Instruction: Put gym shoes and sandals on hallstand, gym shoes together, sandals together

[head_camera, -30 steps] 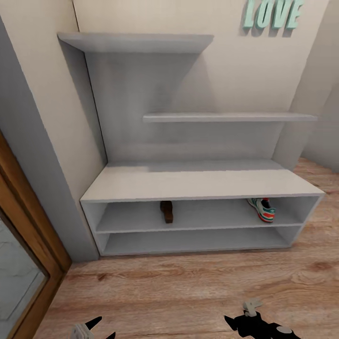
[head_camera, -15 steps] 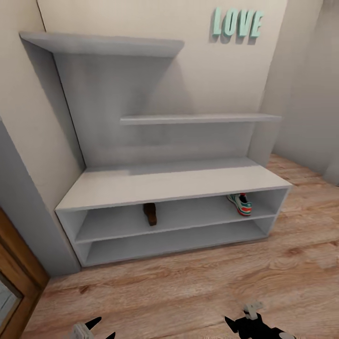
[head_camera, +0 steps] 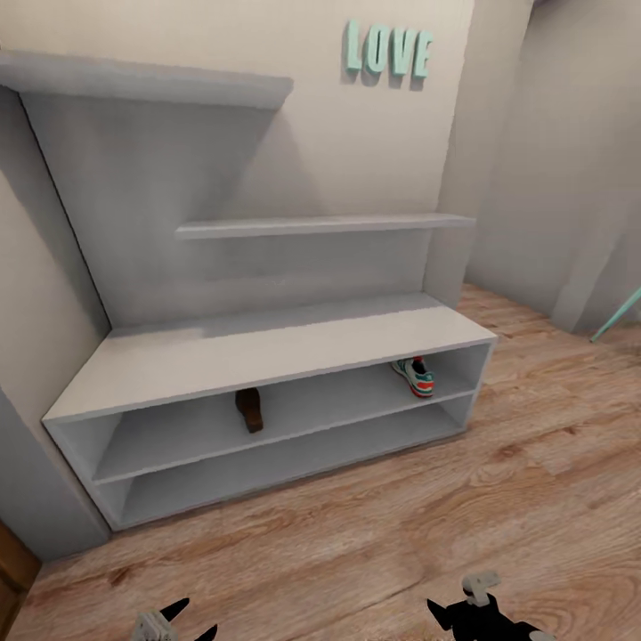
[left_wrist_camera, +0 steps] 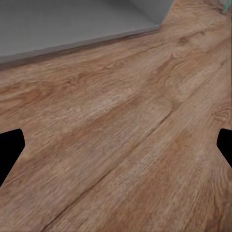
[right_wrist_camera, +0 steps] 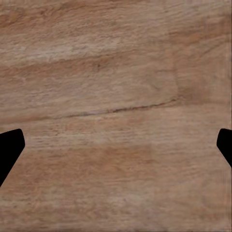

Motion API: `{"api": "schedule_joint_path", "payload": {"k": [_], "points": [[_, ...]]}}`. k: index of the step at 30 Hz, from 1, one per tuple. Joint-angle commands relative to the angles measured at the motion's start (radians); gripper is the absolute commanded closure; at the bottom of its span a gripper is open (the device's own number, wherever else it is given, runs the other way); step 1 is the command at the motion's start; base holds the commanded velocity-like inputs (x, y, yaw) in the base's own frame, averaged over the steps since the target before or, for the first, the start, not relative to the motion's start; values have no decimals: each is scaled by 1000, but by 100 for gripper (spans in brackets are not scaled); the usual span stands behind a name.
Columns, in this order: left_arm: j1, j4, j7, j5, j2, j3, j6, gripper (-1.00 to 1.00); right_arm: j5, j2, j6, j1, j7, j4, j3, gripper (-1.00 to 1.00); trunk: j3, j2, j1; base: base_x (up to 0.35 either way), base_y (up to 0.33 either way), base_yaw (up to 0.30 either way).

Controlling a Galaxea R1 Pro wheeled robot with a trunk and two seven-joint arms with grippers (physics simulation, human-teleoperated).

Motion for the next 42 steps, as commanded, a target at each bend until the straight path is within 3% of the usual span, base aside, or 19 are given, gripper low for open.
{"api": "schedule_joint_path", "payload": {"k": [1,7,18,33,36,42], "points": [[0,1,3,2,0,2,-4,-100,-19,-1,-3,-1,-12,4,8,-100,-1,0,0,0,0,-284],[0,1,19,3,-1,2,-5,-100,-66,-3,-4,-1,-62,19,10,-100,-1,0,0,0,0,-285],[0,2,65,3,-2,2,-6,-100,-70,6,-6,0,-66,23,13,-100,-1,0,0,0,0,-285],[-1,2,71,5,-2,3,-6,-100,-71,6,-7,1,-66,23,13,-100,-48,-105,57,0,0,-285],[0,2,71,5,-2,3,-6,-100,-71,6,-7,1,-66,23,13,-100,-59,-106,59,0,0,-285],[0,2,72,6,-2,3,-7,-100,-71,5,-7,4,-66,23,12,-100,-59,-106,59,0,0,-285]]}}
